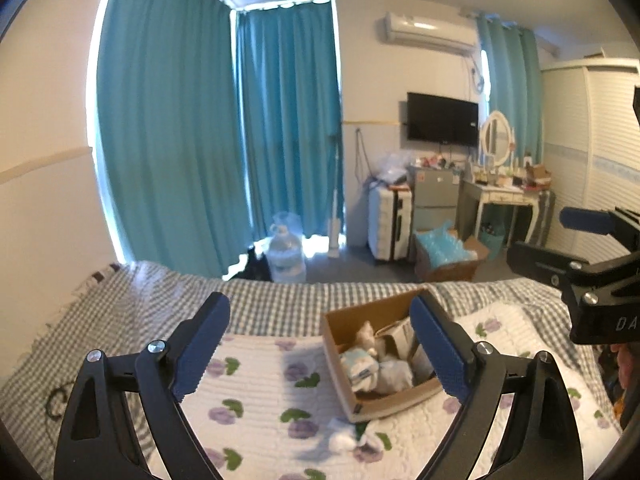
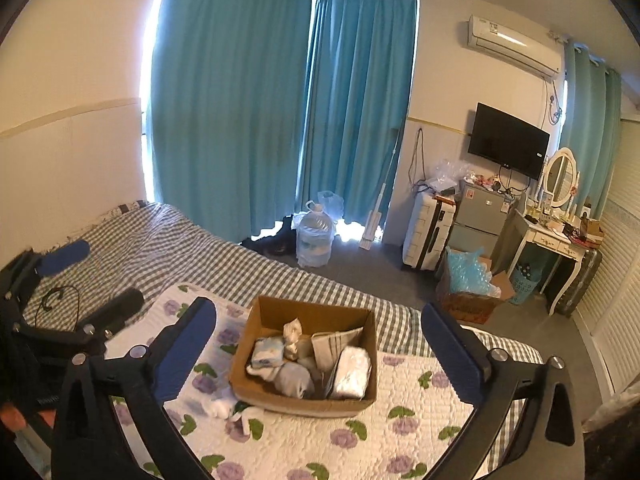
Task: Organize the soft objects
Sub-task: 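Grasp the green-tied white cloth with the right tool while the left tool grasps the fluffy white cloth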
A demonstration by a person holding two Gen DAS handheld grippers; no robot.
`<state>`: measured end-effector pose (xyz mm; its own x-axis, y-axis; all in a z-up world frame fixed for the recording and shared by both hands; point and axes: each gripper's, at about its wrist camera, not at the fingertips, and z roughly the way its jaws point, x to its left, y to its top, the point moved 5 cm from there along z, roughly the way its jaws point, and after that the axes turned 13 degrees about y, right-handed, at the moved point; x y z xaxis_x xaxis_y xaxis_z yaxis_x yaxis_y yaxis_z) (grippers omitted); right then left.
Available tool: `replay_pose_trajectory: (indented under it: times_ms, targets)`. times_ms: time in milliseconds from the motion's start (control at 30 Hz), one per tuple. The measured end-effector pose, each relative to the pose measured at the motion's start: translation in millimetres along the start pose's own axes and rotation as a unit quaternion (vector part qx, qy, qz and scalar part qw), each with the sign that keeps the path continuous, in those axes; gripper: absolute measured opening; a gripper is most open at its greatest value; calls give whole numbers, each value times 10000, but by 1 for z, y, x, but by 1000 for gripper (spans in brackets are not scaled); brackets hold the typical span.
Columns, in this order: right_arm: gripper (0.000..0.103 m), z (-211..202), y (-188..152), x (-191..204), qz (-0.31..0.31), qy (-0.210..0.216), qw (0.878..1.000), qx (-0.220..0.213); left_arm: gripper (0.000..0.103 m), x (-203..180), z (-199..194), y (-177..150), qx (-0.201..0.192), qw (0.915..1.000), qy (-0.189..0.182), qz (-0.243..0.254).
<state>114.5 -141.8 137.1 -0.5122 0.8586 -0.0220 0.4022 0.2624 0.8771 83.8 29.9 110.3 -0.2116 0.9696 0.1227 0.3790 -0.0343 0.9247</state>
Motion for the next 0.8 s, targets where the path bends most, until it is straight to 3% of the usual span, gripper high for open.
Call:
replay_pose_trajectory:
  times_ms: [67, 233, 400, 567, 800]
  targets:
    - [103, 0, -12, 6, -13, 36, 10000, 90, 103, 1, -2, -10, 69, 10000, 26, 36]
    - [103, 20, -49, 9, 103, 166, 9991, 376, 103, 10, 13, -50, 341, 9993, 137, 77]
    - [103, 72, -105, 3, 371, 363, 9939, 975, 103, 20, 46, -105, 915, 9953, 322, -34]
    - [103, 131, -164, -1, 610, 451, 9843, 1593, 103, 23, 92, -166, 1589, 9859, 523, -51]
    - [103, 199, -220, 16, 701, 765, 9717, 2121, 103, 19, 132, -216, 2113, 9764, 449, -42]
